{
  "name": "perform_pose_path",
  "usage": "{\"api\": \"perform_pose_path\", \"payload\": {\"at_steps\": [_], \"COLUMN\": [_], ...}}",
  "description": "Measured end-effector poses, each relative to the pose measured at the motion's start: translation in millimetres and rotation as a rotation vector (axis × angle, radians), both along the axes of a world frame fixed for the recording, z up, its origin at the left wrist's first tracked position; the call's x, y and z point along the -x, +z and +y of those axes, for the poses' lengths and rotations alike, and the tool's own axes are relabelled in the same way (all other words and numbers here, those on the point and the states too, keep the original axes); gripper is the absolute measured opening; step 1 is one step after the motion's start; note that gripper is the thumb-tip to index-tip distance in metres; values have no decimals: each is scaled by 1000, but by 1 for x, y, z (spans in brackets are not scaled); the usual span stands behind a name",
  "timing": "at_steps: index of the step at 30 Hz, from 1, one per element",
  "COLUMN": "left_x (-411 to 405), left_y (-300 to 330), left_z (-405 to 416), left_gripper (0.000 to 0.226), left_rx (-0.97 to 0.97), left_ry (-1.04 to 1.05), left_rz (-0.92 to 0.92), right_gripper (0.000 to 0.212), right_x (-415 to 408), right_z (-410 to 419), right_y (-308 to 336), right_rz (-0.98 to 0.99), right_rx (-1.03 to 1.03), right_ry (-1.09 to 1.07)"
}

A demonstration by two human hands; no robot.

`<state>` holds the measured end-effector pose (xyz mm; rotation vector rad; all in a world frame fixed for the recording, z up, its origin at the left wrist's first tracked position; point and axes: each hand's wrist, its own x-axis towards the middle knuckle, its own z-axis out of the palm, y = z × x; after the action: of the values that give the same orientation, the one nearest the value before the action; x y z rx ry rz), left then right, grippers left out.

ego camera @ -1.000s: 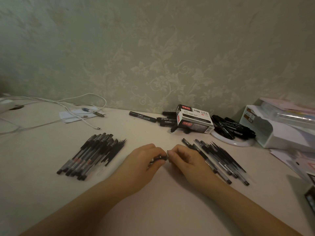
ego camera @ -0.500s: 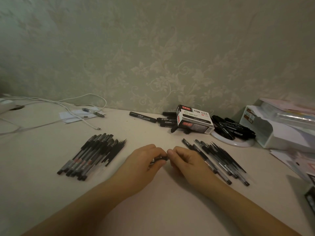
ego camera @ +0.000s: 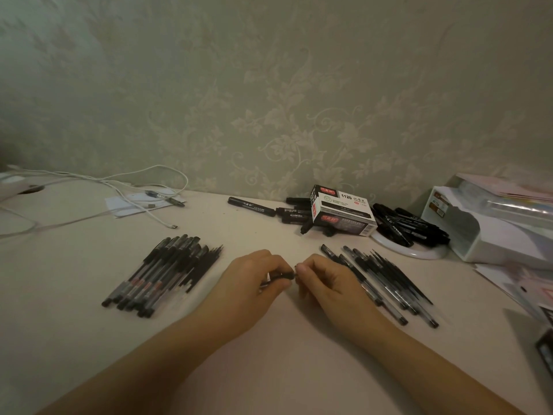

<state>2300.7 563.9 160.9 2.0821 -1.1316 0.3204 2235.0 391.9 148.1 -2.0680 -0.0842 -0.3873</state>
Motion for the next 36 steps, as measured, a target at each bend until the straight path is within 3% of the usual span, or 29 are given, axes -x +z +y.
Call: {"api": "perform_pose_path", "payload": {"at_steps": [2,5,8,10,14,17,24,29,36], "left_x": [0,-2,-4,-4,-4,-5,-7,-10,-9], "left_y": [-1,-4,-5,-5,-6,-5,-5,-5,-4], "left_z": [0,1,2,2,3,4,7,7,7], "left_gripper": [12,13,14,14,14,14,14,13,13], "left_rx": [5,0,-10,-24,-50,-70,-117,-82,-117], "left_ry": [24,75,107,114,123,125,72,98,37], "left_rz": [0,27,60,71,83,79,47,56,59], "right_gripper": [24,7,28,31,12,3,11,10,9], "right_x": [0,-2,-7,-8,-8,-8,-6,-6,-4], "right_z": [-1,-9,-15,-15,-16,-15,-15,-17,-11], "right_y": [-2,-3,-11,-15,-13,-11,-7,-6,-5], "right_rz": [-111,-234,-116,-54,-42,-72,-135,-151,-141], "right_rx": [77,375,563,617,594,469,314,238,339], "right_ry": [-123,-350,-372,-335,-281,-242,-115,-174,-48]}}
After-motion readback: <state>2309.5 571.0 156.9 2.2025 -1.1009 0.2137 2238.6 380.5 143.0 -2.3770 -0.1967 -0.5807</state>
